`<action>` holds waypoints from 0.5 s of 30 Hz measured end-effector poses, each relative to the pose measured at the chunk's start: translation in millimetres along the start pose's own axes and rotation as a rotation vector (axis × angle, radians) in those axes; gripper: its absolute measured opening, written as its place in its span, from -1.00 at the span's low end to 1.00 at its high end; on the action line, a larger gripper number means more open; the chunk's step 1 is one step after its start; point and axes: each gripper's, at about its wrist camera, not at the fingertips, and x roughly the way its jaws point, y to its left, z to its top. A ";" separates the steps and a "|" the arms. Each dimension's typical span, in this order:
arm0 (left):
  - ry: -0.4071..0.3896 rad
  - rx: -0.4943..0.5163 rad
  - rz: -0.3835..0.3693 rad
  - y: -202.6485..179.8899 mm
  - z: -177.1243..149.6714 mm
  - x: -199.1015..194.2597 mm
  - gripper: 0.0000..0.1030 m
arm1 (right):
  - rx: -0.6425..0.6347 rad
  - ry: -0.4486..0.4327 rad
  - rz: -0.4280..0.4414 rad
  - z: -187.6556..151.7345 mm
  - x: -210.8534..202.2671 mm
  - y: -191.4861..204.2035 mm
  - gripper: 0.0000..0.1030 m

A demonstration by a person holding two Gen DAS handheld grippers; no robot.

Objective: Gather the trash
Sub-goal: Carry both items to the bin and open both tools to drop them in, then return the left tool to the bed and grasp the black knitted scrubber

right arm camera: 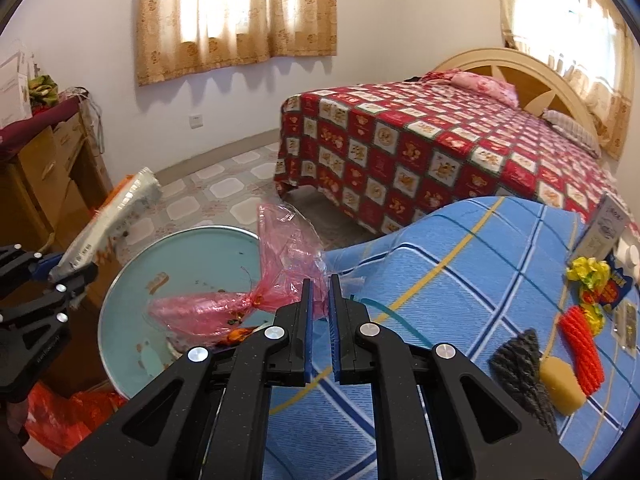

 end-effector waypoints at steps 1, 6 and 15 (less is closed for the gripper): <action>-0.005 0.001 -0.014 -2.3 0.3 -1.5 -0.51 | 0.001 -0.001 0.006 0.1 0.3 -0.1 -0.78; -0.013 0.008 -0.025 -8.4 -0.4 -3.7 -0.08 | 0.016 -0.001 0.049 -1.9 0.5 2.2 -0.23; 0.002 0.002 -0.019 -13.9 -5.5 0.4 0.50 | 0.043 -0.024 0.011 -21.2 -25.0 -17.0 -0.07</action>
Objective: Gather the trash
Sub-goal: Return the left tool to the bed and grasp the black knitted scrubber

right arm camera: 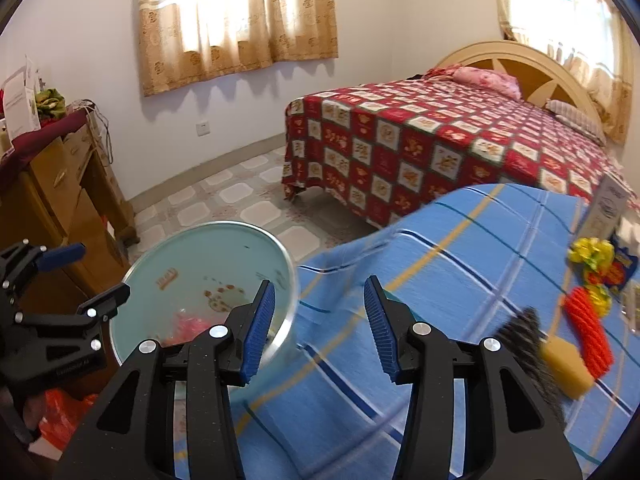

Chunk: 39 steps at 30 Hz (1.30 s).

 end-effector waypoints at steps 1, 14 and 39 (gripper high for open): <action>0.005 0.002 -0.004 -3.1 -1.3 0.7 0.50 | 0.003 -0.002 -0.004 -2.2 -3.4 -2.9 -0.05; 0.039 0.149 -0.085 -104.3 -12.0 -10.9 0.72 | 0.272 -0.046 -0.315 -91.7 -113.8 -154.0 0.24; 0.001 0.198 -0.240 -311.5 48.1 -53.5 0.85 | 0.521 -0.100 -0.602 -198.0 -196.0 -286.4 0.43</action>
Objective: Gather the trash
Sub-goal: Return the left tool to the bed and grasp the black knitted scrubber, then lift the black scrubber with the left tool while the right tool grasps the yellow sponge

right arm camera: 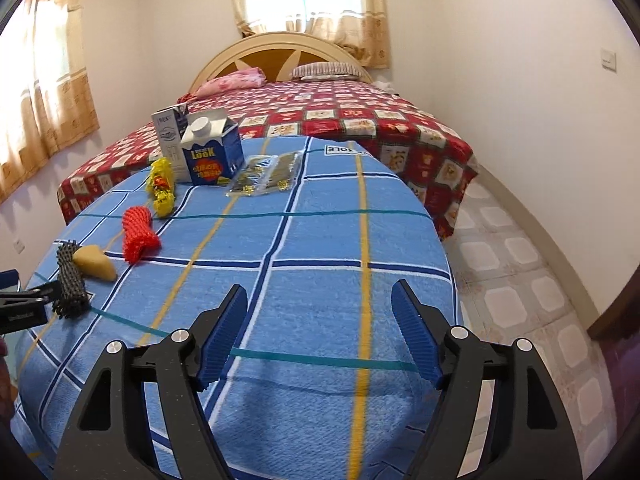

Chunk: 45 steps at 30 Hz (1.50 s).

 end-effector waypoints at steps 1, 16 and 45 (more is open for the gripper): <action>0.012 0.004 -0.012 -6.2 0.9 3.4 0.85 | 0.002 0.000 0.002 -0.7 -0.2 -0.5 0.43; 0.030 0.024 -0.145 15.4 -12.6 9.1 0.31 | -0.039 0.008 0.069 -5.8 -3.2 30.5 0.48; 0.107 -0.039 -0.159 31.1 -9.4 31.2 -0.76 | -0.012 0.029 0.031 -4.5 6.8 21.5 0.51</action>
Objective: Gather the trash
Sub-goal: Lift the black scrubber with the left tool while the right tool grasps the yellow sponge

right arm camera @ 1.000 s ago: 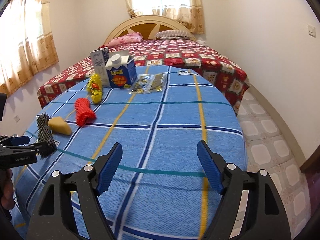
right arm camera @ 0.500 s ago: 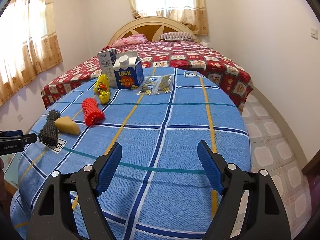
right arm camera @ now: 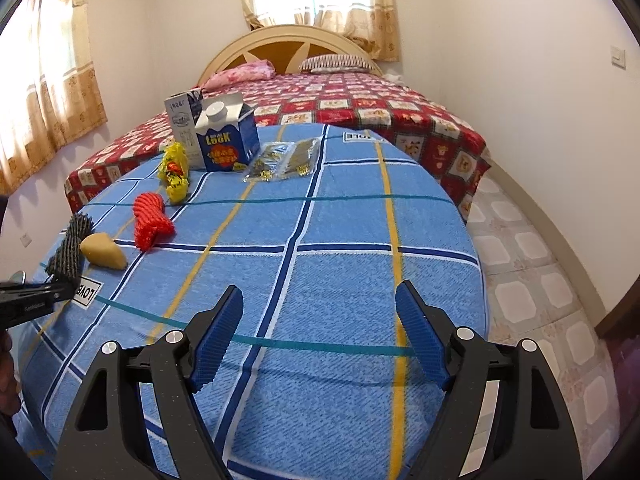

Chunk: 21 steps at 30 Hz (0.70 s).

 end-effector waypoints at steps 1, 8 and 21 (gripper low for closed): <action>-0.019 0.010 0.009 5.3 -1.6 -5.9 -0.76 | -0.004 -0.003 0.007 2.0 -0.6 2.5 0.51; -0.084 0.065 0.027 34.2 -19.5 -38.3 -0.78 | -0.097 -0.026 0.117 18.4 -1.5 49.1 0.50; -0.153 0.064 0.111 93.9 -41.6 -67.1 -0.78 | -0.332 0.091 0.269 38.7 42.9 165.0 0.16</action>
